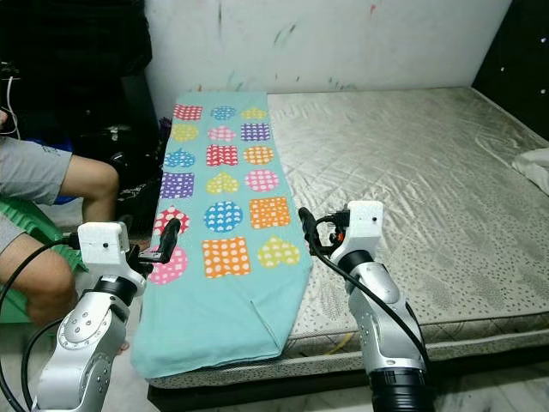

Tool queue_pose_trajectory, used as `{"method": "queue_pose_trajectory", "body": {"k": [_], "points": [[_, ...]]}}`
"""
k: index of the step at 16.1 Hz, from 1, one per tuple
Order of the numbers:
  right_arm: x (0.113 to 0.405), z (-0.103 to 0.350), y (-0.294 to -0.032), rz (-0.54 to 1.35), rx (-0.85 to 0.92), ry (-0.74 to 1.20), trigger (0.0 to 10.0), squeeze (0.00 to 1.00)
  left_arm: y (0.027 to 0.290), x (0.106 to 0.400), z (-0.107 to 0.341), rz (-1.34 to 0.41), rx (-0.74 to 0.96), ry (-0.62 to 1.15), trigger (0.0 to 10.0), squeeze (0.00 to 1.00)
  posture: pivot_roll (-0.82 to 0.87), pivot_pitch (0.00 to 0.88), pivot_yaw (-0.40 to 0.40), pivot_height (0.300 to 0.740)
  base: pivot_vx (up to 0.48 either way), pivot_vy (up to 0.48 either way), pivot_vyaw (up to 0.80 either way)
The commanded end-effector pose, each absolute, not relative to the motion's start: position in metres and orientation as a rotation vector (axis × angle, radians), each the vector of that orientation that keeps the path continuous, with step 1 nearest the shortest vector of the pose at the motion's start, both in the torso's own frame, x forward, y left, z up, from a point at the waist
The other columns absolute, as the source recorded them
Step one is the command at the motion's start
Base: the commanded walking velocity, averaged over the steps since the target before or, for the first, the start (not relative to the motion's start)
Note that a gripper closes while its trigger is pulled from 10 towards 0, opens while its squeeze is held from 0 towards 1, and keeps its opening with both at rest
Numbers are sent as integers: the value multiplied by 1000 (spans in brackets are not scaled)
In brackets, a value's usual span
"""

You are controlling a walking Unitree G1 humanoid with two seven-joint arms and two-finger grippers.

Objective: Clean up the room

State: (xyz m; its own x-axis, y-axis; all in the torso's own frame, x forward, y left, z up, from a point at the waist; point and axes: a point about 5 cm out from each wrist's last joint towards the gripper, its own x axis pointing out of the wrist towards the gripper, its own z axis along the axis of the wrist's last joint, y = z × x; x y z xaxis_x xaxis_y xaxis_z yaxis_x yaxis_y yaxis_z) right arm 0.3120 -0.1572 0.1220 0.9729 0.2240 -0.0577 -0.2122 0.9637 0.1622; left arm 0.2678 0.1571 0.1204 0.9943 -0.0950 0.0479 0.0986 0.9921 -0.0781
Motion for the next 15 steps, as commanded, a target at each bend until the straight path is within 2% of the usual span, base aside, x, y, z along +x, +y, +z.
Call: {"method": "queue_pose_trajectory", "body": {"k": [1, 7, 15], "points": [[311, 121, -156, 229, 165, 79, 10000, 0, 159, 270, 121, -92, -69, -39, 10000, 0, -45, 0, 12, 740, 0, 0, 0], [304, 120, -152, 241, 181, 67, 10000, 0, 163, 263, 121, -65, -78, -34, 10000, 0, -36, 13, 10, 740, 0, 0, 0], [291, 113, -148, 267, 184, 109, 10000, 0, 171, 254, 122, -19, -68, -14, 10000, 0, -19, 88, -7, 651, 0, 0, 0]]}}
